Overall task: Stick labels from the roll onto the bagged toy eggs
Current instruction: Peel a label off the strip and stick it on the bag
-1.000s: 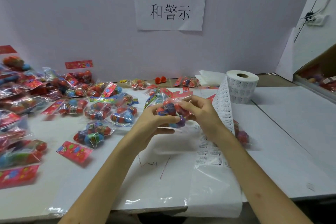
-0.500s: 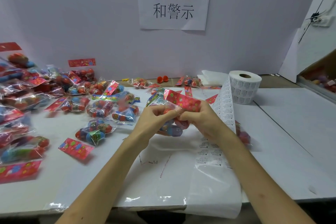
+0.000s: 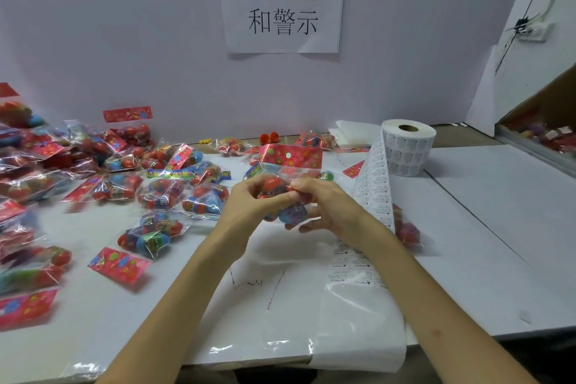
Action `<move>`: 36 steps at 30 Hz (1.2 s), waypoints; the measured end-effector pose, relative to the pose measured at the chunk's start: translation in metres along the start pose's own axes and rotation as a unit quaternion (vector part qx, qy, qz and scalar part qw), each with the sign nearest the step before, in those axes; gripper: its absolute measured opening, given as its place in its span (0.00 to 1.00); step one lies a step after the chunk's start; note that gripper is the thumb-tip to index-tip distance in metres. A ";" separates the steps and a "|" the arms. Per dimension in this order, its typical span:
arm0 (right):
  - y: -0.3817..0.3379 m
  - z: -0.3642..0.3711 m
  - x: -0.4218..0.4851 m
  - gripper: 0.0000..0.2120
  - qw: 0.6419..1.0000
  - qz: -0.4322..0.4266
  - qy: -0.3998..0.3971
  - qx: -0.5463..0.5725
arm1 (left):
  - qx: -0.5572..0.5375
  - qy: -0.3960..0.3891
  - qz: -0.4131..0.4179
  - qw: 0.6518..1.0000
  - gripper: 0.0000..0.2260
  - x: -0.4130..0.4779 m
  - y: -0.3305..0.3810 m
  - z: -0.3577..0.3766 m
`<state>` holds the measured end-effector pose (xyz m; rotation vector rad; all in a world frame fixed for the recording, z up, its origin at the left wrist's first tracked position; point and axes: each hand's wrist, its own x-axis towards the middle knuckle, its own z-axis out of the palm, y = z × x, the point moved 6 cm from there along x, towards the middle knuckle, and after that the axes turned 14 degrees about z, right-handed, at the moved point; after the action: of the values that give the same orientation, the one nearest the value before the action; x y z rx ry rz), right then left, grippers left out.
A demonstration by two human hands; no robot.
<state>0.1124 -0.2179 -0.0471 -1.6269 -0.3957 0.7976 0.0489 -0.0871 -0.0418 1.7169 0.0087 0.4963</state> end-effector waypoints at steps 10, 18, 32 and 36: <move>0.000 -0.001 0.000 0.11 0.999 -0.016 0.028 -0.006 | 0.053 0.004 0.043 0.998 0.11 0.001 0.002 0.000; -0.008 -0.017 -0.002 0.05 0.991 -0.083 0.099 0.029 | -0.005 0.033 0.001 0.999 0.15 0.001 0.000 0.000; -0.011 -0.015 -0.002 0.06 0.991 -0.084 0.053 0.094 | -0.046 0.054 -0.063 0.996 0.35 -0.003 0.001 0.003; -0.010 -0.018 -0.003 0.04 0.989 -0.098 0.100 0.040 | -0.030 0.065 -0.063 0.995 0.33 -0.004 0.002 -0.001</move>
<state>0.1244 -0.2306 -0.0356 -1.5494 -0.3698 0.4923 0.0451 -0.0879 -0.0415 1.6120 0.1920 0.5094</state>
